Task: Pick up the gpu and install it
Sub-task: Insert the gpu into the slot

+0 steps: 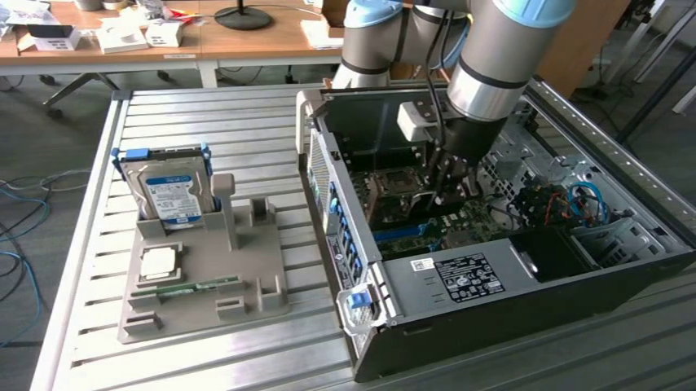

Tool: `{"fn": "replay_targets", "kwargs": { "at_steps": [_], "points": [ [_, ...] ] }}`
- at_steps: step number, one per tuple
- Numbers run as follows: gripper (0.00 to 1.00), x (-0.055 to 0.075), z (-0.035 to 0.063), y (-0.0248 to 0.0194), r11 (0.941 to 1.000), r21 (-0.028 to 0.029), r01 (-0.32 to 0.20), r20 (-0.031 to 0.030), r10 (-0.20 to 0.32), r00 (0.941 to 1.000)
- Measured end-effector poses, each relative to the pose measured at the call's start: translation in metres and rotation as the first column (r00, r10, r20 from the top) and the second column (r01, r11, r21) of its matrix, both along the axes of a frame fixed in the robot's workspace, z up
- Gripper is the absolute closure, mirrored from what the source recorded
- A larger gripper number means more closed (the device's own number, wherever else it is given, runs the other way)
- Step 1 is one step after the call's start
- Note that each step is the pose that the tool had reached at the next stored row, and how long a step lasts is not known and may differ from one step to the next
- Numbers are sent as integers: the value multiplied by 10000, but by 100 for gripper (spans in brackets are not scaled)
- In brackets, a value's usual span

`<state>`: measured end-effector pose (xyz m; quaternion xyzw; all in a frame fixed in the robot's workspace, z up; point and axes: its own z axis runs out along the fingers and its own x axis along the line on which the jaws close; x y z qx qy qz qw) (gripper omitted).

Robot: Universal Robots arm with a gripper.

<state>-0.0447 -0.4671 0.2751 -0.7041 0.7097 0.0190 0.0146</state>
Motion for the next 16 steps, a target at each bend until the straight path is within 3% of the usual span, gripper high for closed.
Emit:
{"fn": "replay_targets", "kwargs": {
  "at_steps": [16],
  "points": [
    [74, -13, -91, 0, 10000, -1, -22, 13, 22, 10000]
  ]
}}
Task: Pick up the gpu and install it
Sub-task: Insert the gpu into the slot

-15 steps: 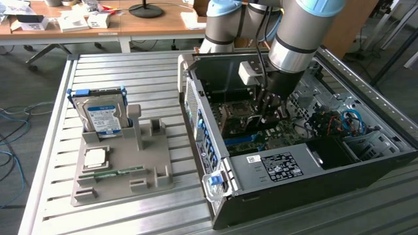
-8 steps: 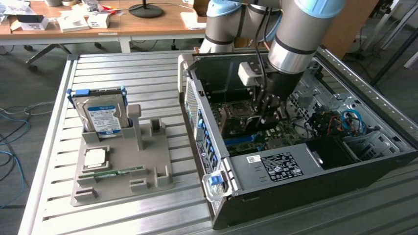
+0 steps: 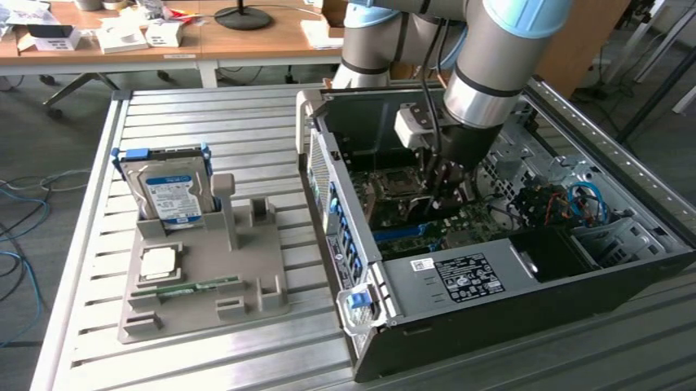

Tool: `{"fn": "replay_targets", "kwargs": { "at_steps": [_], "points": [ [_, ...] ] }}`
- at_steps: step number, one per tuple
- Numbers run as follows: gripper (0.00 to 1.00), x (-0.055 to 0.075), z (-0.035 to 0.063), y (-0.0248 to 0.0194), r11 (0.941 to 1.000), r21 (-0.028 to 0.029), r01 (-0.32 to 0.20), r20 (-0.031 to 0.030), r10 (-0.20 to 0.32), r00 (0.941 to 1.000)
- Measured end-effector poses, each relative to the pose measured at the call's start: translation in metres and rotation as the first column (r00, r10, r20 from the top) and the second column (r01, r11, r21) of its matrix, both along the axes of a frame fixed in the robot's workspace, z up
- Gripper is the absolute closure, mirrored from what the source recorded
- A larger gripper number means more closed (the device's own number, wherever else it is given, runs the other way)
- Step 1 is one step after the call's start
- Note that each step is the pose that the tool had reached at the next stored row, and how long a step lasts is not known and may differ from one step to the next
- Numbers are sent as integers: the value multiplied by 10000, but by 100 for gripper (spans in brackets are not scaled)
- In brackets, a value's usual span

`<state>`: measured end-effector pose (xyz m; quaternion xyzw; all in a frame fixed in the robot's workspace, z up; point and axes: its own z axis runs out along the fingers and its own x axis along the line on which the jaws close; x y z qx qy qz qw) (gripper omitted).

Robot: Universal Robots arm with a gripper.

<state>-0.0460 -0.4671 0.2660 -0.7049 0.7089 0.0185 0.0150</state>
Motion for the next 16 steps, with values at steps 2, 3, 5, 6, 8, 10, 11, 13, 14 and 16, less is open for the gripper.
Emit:
{"fn": "replay_targets", "kwargs": {
  "at_steps": [2, 3, 5, 6, 8, 10, 11, 13, 14, 16],
  "points": [
    [74, -1, 0, 0, 10000, -2, -1, 0, 1, 10000],
    [74, -8, -1, 0, 10000, -2, 3, 1, -3, 10000],
    [74, -28, -4, 1, 10000, 2, 1, 4, -1, 10000],
    [74, -37, -4, 1, 10000, 2, 1, 4, -1, 10000],
    [74, -43, -4, 1, 10000, 0, -1, 4, 1, 10000],
    [74, -44, -4, -1, 10000, 1, -1, 4, 1, 10000],
    [74, -45, -4, -6, 10000, 1, 0, 4, 0, 10000],
    [74, -49, -4, -18, 10000, 1, -1, 4, 1, 10000],
    [74, -49, -4, -19, 10000, 1, -2, 5, 2, 10000],
    [74, -55, -4, -18, 10000, 2, -2, 5, 2, 10000]
  ]
}}
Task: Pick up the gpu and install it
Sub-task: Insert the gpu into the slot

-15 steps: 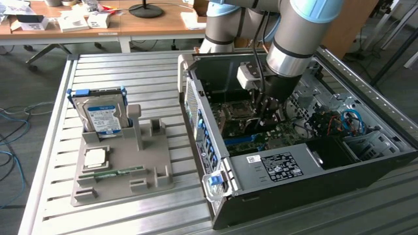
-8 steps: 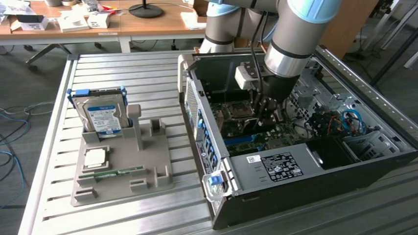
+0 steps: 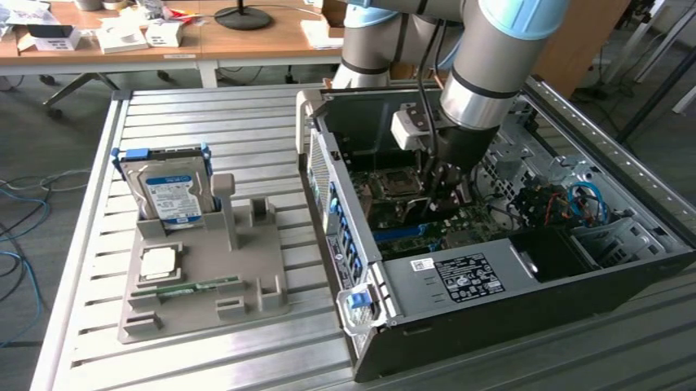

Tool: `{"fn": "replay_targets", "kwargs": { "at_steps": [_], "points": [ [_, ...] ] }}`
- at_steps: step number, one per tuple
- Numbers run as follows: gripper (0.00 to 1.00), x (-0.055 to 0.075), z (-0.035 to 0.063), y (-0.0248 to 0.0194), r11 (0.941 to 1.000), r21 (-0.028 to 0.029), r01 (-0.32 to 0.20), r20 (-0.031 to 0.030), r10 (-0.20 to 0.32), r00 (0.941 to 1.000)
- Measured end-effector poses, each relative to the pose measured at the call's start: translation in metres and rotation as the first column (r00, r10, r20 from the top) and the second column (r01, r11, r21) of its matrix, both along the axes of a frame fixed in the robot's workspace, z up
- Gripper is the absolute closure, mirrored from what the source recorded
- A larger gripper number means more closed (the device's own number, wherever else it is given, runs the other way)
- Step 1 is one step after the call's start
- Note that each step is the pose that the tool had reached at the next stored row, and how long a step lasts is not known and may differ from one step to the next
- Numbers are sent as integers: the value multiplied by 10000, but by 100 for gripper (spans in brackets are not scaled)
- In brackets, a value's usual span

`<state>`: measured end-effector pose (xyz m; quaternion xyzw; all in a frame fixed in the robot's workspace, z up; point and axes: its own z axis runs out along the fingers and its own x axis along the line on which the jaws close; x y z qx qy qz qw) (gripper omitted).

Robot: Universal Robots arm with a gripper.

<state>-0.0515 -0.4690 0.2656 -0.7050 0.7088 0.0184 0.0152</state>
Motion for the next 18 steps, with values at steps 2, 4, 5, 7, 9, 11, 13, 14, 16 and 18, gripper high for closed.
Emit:
{"fn": "replay_targets", "kwargs": {
  "at_steps": [2, 4, 5, 7, 9, 11, 13, 14, 16, 18],
  "points": [
    [74, -18, 0, -1, 10000, -1, -1, 4, 1, 10000],
    [74, -41, 0, -1, 10000, 0, -1, 8, 1, 10000],
    [74, -47, 0, 0, 10000, 0, -1, 10, 1, 10000],
    [74, -47, 0, -1, 10000, -1, -2, 11, 2, 10000],
    [74, -56, -1, -1, 10000, 1, -1, 12, 1, 10000],
    [74, -84, -1, -1, 10000, 1, -1, 14, 1, 10000],
    [74, -89, -1, 0, 10000, -1, -1, 14, 1, 10000],
    [74, -89, -3, 2, 10000, 0, -3, 14, 3, 10000],
    [74, -91, -4, 10, 10000, 0, -1, 14, 1, 10000],
    [74, -90, -5, 13, 10000, 1, -2, 14, 2, 10000]
  ]
}}
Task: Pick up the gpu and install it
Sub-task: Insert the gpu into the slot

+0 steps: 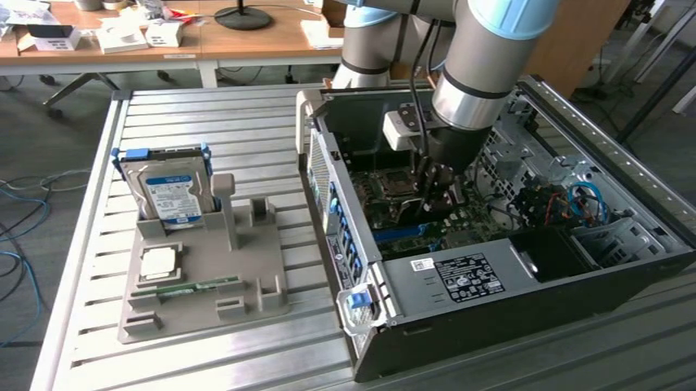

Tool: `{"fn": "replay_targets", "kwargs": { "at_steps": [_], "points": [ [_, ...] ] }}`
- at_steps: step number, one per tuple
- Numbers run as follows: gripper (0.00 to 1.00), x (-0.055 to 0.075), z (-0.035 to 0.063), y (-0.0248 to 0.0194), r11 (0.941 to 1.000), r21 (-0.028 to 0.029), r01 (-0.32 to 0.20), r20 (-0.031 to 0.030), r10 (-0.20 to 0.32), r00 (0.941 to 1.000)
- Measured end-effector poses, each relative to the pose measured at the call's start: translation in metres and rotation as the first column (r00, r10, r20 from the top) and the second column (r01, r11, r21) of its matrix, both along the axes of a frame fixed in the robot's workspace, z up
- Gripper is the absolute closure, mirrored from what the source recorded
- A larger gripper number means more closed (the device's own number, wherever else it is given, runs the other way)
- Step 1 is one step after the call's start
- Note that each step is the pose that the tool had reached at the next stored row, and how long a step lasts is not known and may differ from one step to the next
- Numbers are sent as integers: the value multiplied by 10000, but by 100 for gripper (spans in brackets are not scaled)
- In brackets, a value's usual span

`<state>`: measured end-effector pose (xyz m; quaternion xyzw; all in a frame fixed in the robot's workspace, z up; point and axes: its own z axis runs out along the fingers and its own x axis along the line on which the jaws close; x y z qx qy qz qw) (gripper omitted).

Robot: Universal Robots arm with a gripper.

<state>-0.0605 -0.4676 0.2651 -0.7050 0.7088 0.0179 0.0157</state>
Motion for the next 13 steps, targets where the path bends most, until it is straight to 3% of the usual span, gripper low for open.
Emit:
{"fn": "replay_targets", "kwargs": {
  "at_steps": [13],
  "points": [
    [74, -32, 0, 1, 10000, 0, 1, 0, -1, 10000]
  ]
}}
